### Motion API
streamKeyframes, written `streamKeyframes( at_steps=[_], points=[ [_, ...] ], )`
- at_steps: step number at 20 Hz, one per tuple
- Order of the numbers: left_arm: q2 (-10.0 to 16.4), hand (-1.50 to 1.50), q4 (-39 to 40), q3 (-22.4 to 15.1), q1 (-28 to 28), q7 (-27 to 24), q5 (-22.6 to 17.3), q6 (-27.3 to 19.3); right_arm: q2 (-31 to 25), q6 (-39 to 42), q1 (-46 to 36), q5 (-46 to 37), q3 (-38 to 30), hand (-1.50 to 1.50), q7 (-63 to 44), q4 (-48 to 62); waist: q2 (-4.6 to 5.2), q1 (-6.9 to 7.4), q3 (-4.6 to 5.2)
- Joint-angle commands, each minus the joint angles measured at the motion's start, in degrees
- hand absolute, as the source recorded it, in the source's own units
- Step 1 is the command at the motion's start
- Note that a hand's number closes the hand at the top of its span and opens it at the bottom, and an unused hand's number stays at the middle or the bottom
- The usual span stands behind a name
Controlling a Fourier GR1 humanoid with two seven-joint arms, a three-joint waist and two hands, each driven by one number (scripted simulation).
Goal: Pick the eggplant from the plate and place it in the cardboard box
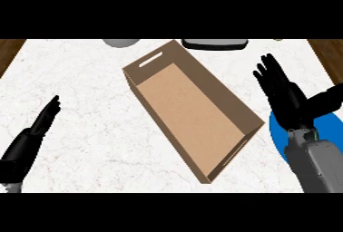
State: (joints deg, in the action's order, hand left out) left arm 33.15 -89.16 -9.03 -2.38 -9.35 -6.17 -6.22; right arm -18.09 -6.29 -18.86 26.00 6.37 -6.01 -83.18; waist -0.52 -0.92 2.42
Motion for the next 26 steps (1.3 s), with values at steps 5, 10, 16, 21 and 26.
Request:
streamKeyframes(
  at_steps=[5, 10, 16, 21, 26],
  points=[
    [-5.2, 0.0, 4.5, 1.7, 1.3, 4.4, 0.9, -7.2, -13.4, -12.0, -1.7, -7.0, -16.4, -1.5, 3.2, 8.4, 1.09, -0.42, -2.41],
    [-6.6, 0.0, 3.6, 0.4, -0.2, 7.3, 0.0, -7.2, -17.5, -30.6, 6.4, -20.3, -16.6, -1.5, -3.4, 19.2, 1.24, -0.79, -2.36],
    [-9.7, 0.0, -0.7, -1.9, -1.1, 11.8, 3.2, -9.5, -17.5, -34.5, 10.4, -25.6, -14.3, -1.5, -5.6, 13.5, 0.37, 0.74, -2.38],
    [-9.5, 0.0, 1.1, -1.5, 0.2, 12.2, 3.1, -9.2, -28.6, -20.3, 13.3, -30.1, -5.9, -1.5, -18.9, 14.2, 0.38, 0.81, -2.2],
    [-9.8, 0.0, 1.7, -1.4, 1.3, 12.3, 3.1, -9.1, -39.2, 1.4, 11.6, -25.5, -2.1, -1.5, -30.0, 11.4, 0.51, 0.98, -2.09]
  ],
)
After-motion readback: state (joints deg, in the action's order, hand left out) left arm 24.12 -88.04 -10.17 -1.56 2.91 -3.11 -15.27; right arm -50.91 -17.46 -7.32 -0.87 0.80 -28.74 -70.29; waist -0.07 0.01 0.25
